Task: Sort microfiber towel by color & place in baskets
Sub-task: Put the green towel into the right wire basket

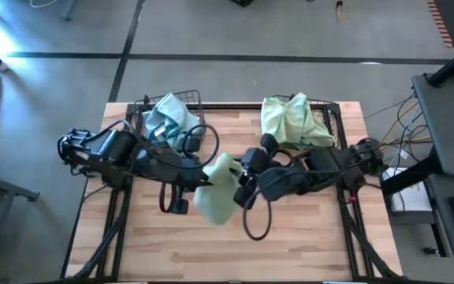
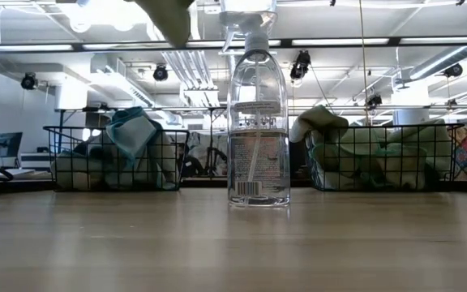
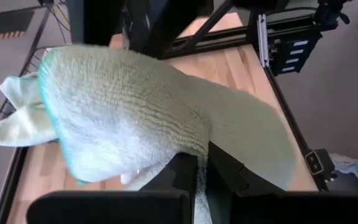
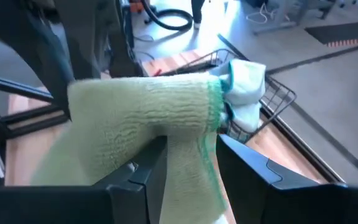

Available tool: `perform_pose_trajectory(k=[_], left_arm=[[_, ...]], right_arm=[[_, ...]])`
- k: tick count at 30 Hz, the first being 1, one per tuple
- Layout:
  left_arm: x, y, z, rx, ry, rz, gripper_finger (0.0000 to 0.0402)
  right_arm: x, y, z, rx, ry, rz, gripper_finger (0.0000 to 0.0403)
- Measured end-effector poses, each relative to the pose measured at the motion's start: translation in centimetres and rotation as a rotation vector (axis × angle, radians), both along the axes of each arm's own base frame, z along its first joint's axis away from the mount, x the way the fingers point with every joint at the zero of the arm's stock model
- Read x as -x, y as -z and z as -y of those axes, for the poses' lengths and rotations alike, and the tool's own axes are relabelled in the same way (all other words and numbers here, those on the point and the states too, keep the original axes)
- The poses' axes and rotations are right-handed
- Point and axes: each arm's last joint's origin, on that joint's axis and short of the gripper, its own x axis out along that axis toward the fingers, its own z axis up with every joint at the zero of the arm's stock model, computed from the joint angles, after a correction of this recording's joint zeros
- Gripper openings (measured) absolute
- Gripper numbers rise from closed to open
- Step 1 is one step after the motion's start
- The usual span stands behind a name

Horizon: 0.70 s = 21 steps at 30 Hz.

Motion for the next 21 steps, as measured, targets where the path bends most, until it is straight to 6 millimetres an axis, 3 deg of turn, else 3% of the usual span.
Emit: perform_pose_trajectory(k=[21], left_arm=[[-0.6,-0.5,-2.8,-0.064,-0.045,0.024,0.0003]], right_arm=[[1.1,-1.3,0.9,0.093,-0.069,-0.014,0.0135]])
